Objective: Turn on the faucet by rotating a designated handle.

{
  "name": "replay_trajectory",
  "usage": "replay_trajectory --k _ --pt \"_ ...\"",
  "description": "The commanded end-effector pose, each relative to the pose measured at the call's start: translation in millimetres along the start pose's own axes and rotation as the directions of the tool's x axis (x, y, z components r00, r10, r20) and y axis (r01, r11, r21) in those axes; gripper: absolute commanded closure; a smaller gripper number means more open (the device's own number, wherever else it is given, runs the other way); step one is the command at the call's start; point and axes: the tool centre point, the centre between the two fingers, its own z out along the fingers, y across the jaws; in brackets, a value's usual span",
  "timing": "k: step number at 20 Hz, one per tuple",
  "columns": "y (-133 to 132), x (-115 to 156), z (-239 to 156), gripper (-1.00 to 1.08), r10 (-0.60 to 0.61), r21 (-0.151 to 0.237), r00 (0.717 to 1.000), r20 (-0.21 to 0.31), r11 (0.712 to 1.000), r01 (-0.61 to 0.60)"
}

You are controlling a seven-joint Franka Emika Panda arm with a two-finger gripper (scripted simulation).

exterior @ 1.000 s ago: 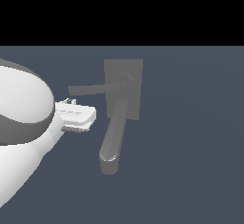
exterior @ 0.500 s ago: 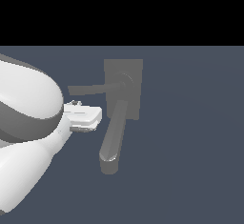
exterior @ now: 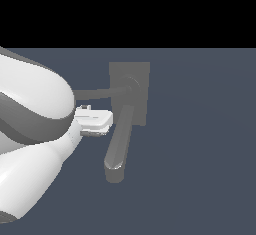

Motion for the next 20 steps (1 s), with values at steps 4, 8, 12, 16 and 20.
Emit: replay_trajectory --k 4,8,12,16,20 --pt "1.3 -11.6 -0.1 1.08 0.000 0.000 1.000 0.000 1.000 0.000" --pt "3.1 -26.8 -0.2 1.08 0.000 0.000 1.000 0.000 1.000 0.000" --pt "4.7 -41.5 -0.1 1.08 0.000 0.000 1.000 -0.001 1.000 0.000" --pt "6.5 -56.5 0.0 1.08 0.000 0.000 1.000 -0.001 1.000 0.000" --pt "5.2 -57.8 0.0 1.08 -0.002 0.004 1.000 -0.006 1.000 0.002"
